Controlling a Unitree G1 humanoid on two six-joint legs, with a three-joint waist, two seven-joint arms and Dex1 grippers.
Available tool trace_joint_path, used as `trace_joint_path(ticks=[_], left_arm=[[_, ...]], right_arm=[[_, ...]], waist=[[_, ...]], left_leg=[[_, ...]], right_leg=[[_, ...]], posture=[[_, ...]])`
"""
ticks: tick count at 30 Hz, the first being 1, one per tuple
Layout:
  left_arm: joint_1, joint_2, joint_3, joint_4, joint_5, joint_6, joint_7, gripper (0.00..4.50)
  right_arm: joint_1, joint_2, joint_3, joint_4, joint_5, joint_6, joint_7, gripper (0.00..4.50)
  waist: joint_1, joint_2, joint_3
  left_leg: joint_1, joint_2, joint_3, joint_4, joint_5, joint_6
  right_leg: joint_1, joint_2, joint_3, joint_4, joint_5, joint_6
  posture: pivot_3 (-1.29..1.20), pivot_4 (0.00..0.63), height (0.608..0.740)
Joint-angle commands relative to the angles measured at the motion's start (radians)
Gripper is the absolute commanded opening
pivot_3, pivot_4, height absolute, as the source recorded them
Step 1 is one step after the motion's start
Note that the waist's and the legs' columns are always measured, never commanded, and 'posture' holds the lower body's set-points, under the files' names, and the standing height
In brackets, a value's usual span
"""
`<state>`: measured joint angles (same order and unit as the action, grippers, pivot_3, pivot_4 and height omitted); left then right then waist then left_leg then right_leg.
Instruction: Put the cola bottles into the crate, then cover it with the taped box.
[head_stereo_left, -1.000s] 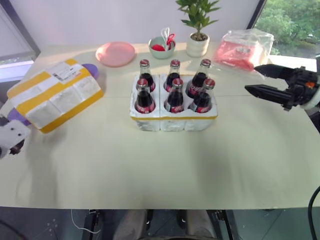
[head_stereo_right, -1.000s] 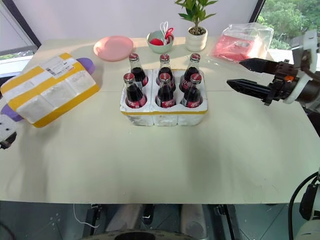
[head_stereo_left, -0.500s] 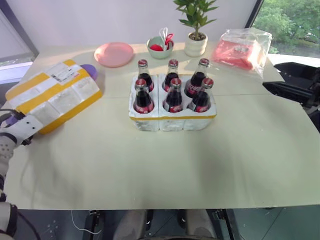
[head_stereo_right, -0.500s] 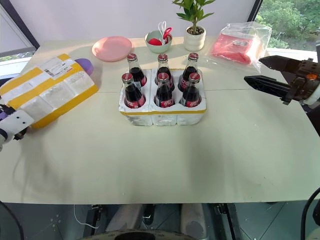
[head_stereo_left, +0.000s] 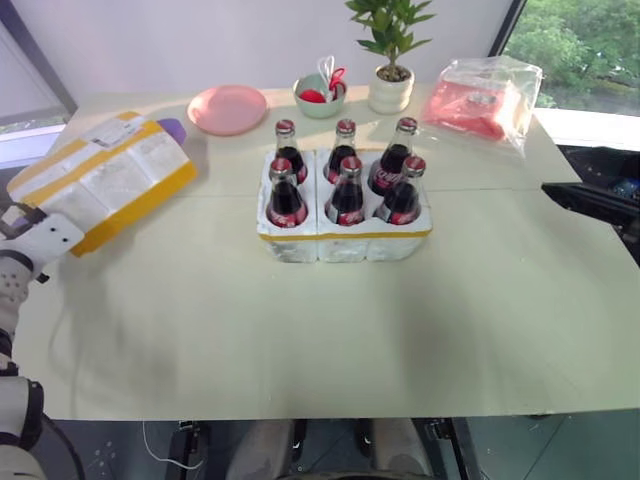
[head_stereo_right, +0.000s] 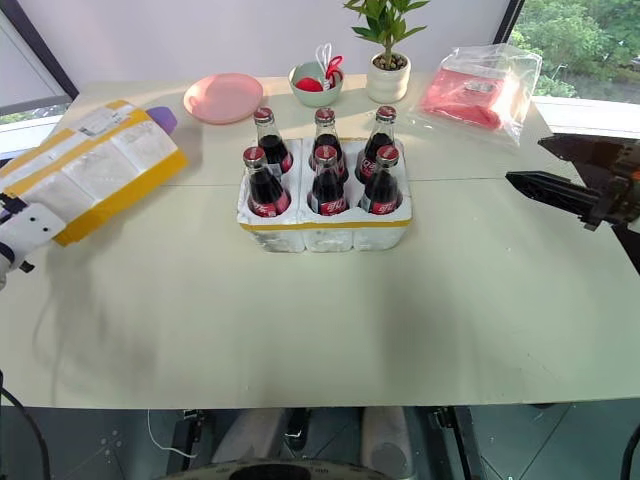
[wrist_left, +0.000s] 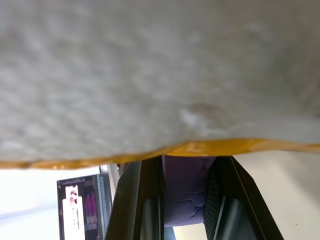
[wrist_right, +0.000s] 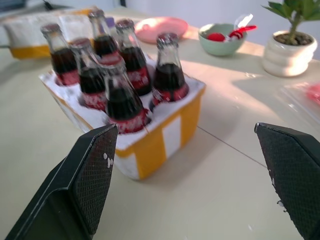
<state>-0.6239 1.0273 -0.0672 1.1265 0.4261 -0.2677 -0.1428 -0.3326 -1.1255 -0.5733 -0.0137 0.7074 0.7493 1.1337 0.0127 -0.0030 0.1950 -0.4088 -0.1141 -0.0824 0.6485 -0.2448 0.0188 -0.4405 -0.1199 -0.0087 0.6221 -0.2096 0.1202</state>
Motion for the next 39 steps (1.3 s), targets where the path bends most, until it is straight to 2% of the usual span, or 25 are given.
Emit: trace_joint_path(ticks=[1,5,12,16,21,28,33,36,39], left_arm=[[-0.032,0.060,0.012,-0.076,-0.009,-0.026,0.002,0.46],[-0.052,0.076,0.062,-0.271,-0.061,-0.014,-0.055,0.46],[-0.100,0.033,0.117,-0.774,-0.165,0.174,-0.246,0.46],[-0.152,-0.010,0.067,-1.067,-0.185,0.340,-0.400,0.46],[-0.206,-0.033,0.011,-1.279,-0.181,0.513,-0.562,0.46],[-0.262,-0.057,-0.117,-1.405,-0.088,0.544,-0.687,0.46],[-0.222,-0.055,-0.158,-1.407,-0.002,0.479,-0.683,0.46],[-0.182,-0.043,-0.188,-1.376,0.108,0.399,-0.628,0.46],[-0.133,-0.071,-0.194,-1.386,0.152,0.397,-0.610,1.73]], right_arm=[[-0.005,-0.029,-0.036,0.000,-0.008,-0.030,0.002,4.50],[-0.010,-0.030,-0.017,0.014,-0.022,-0.044,0.003,4.50],[-0.034,-0.002,0.034,0.013,-0.037,-0.059,-0.028,4.50],[-0.039,0.016,0.058,0.018,-0.042,-0.070,-0.043,4.50],[-0.031,0.038,0.063,0.038,-0.045,-0.087,-0.051,4.50],[-0.020,0.068,0.052,0.066,-0.047,-0.111,-0.048,4.50],[-0.002,0.081,0.039,0.070,-0.046,-0.126,-0.050,4.50],[0.005,0.088,0.030,0.059,-0.037,-0.125,-0.058,4.50],[0.010,0.092,0.026,0.052,-0.033,-0.122,-0.064,4.50]], waist=[[0.000,-0.001,0.000],[0.003,-0.002,0.000],[-0.001,-0.002,0.000],[-0.005,-0.002,0.000],[-0.005,-0.002,0.000],[-0.002,-0.002,0.001],[-0.003,-0.002,0.001],[-0.003,-0.002,0.001],[-0.002,-0.002,0.001]], left_leg=[[0.000,0.000,0.000,0.000,0.000,0.000],[0.000,0.000,0.000,0.000,0.000,0.000],[-0.001,0.000,0.000,0.001,0.000,0.001],[-0.001,0.000,0.001,0.001,0.000,0.001],[-0.001,0.000,0.002,0.002,0.000,0.001],[0.000,0.000,0.002,0.003,0.000,0.001],[0.000,0.000,0.002,0.003,0.000,0.001],[0.000,0.000,0.002,0.003,0.000,0.001],[0.000,0.000,0.002,0.003,0.000,0.001]], right_leg=[[0.000,0.000,0.000,0.000,0.000,0.000],[0.000,0.000,0.000,0.000,0.000,0.000],[0.000,0.000,0.000,0.000,0.000,0.000],[0.000,0.000,0.001,0.000,0.000,0.000],[0.000,0.001,0.001,0.000,0.000,0.000],[0.001,0.001,0.001,0.001,0.000,0.000],[0.001,0.001,0.001,0.001,0.000,0.000],[0.001,0.001,0.002,0.001,0.000,0.000],[0.001,0.001,0.002,0.001,0.000,0.000]], posture=[[0.00,0.150,0.740],[0.00,0.150,0.740],[0.00,0.150,0.740],[0.00,0.150,0.740],[0.00,0.150,0.740],[0.00,0.150,0.740],[0.00,0.150,0.740],[0.00,0.150,0.740],[0.00,0.150,0.740]])
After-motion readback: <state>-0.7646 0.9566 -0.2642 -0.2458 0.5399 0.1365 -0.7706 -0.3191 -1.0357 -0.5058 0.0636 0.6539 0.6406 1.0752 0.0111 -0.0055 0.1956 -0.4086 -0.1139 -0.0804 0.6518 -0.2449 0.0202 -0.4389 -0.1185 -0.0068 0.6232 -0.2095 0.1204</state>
